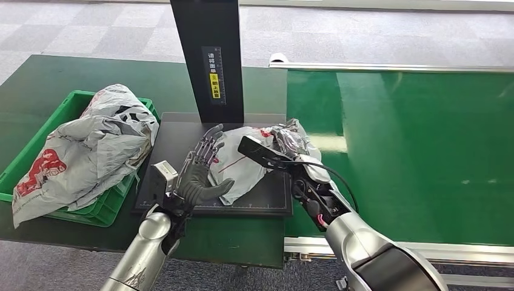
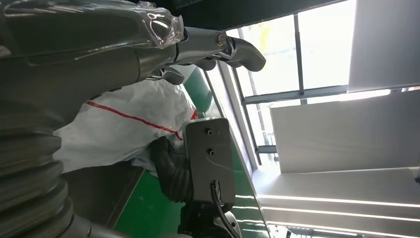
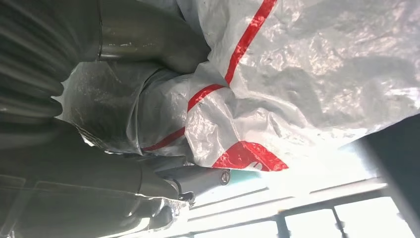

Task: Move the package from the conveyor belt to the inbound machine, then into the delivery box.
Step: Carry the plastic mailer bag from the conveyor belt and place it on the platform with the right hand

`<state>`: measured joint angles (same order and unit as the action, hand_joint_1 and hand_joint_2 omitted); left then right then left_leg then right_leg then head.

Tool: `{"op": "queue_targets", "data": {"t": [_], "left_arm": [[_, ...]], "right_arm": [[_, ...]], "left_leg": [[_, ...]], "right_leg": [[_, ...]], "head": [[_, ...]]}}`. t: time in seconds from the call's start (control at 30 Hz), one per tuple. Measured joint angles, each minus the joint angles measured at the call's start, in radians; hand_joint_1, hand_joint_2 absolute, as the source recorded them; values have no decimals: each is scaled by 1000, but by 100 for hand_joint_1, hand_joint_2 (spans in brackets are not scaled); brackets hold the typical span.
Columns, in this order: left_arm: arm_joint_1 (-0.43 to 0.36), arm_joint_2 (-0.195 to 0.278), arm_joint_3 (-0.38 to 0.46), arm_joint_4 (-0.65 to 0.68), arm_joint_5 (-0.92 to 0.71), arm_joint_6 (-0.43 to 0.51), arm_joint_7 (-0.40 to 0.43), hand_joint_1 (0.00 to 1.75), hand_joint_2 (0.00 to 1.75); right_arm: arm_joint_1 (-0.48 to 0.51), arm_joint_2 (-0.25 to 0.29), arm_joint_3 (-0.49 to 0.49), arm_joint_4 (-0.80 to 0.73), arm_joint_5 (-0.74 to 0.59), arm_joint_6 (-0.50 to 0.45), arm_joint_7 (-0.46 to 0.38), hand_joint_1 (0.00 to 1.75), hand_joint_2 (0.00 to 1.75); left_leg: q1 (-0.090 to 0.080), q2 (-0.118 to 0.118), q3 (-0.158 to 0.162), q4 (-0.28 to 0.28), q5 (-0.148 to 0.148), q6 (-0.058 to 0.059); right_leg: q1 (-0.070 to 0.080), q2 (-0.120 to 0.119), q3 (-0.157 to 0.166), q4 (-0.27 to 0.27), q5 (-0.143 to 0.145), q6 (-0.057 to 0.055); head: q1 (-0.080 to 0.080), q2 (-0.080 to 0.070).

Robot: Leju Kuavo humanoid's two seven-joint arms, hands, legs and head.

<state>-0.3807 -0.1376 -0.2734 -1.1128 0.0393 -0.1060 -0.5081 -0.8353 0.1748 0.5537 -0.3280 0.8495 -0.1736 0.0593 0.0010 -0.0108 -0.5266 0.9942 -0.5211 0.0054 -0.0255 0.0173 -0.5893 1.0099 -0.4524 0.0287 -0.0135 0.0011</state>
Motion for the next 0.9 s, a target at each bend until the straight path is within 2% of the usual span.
{"op": "queue_targets", "data": {"t": [0.13,0.23,0.37,0.47,0.57,0.67,0.8,0.83,0.9], "left_arm": [[-7,-2,-2,4,0,-2,5,0,175],[-23,-5,-6,19,1,-10,5,0,175],[-40,-9,-13,39,2,-14,-1,0,175],[-38,-9,-16,42,2,-11,-8,0,175],[-35,-9,-16,42,2,-8,-13,0,175],[-35,-9,-16,42,1,-7,-15,0,175],[-35,-9,-16,42,1,-7,-16,0,175],[-35,-9,-16,42,1,-6,-16,0,175],[-35,-9,-16,42,0,-5,-17,0,175]], "right_arm": [[11,-5,-23,8,35,45,82,175,175],[11,-8,-45,11,9,136,70,175,175],[18,-17,-99,11,-69,214,-91,175,175],[35,-21,-122,11,-82,201,-226,175,175],[46,-19,-123,11,-59,167,-321,175,175],[49,-15,-120,11,-38,142,-372,175,175],[50,-12,-118,11,-29,132,-379,175,175],[50,-12,-117,11,-23,123,-380,168,175],[50,-10,-113,11,-2,95,-373,80,175]], "left_leg": [[0,0,0,0,0,0],[0,0,0,0,0,0],[0,4,1,0,0,0],[0,5,1,0,0,0],[0,4,1,0,0,0],[0,3,1,0,0,0],[0,3,0,0,0,0],[0,3,0,0,0,0],[0,3,0,0,0,0]], "right_leg": [[0,0,-1,0,0,0],[0,0,0,0,0,0],[0,3,0,0,1,-1],[0,4,0,0,1,-1],[0,3,0,0,1,-1],[0,2,0,0,1,-1],[0,2,0,0,1,-1],[0,2,0,0,1,-1],[0,2,0,0,1,-1]], "head": [[0,0],[0,0],[0,0],[0,0],[0,0],[0,0],[0,0],[0,0],[0,0]]}}
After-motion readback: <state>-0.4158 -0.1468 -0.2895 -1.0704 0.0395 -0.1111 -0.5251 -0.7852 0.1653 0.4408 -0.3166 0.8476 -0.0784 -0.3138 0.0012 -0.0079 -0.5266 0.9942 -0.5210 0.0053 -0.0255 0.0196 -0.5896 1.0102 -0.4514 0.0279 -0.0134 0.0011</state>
